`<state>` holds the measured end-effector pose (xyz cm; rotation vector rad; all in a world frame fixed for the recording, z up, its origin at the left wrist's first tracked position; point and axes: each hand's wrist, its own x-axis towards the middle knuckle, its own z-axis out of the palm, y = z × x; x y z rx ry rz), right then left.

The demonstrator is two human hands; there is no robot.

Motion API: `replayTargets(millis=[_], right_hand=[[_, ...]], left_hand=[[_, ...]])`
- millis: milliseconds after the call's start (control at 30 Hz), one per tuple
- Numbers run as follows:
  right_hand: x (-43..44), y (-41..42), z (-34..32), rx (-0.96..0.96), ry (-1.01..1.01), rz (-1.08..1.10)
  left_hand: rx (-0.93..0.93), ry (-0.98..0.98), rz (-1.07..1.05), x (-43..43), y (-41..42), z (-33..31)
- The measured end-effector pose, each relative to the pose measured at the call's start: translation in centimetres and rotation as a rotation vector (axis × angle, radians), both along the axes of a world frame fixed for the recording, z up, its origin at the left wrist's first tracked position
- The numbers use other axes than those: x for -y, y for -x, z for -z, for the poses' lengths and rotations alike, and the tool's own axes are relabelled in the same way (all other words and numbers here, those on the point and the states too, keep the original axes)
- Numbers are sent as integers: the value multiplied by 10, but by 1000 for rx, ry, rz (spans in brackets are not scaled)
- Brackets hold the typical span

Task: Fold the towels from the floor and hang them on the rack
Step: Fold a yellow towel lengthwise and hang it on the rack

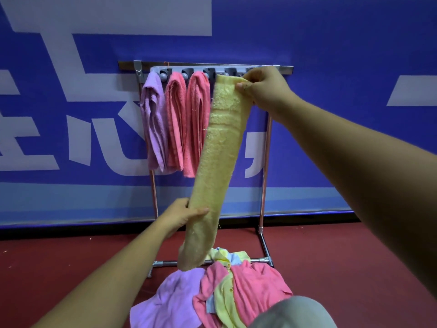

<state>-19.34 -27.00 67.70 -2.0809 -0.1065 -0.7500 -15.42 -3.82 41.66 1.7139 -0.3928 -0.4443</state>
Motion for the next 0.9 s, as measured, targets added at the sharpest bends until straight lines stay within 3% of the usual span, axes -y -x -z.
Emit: replayTargets(millis=[167,333,433,500,567,633,700,767,900], right_hand=[[53,-15,42,-109,-147,290],[70,-21,117,-518,-187,414],[51,-14,150,-876,-61,392],[37,-11,159,-1005,116,274],[26,-14,160,-848,160,132],[9,-12,146,-649,-192,-234],[-8,-6,126,-601,-488,-591],[-19,0,109,-598,-449,-704],[-23,4,94,-540,-299,-667]], left_hand=[[8,122,77,-21,-18,-39],[20,222,183,-30,-25,-108],[13,229,257,-27,-23,-137],[6,212,317,-22,-20,-150],[2,181,384,-14,-15,-157],[-3,159,418,-6,-11,-162],[7,135,442,1,-6,-166],[10,121,437,5,-4,-169],[20,88,427,3,-14,-173]])
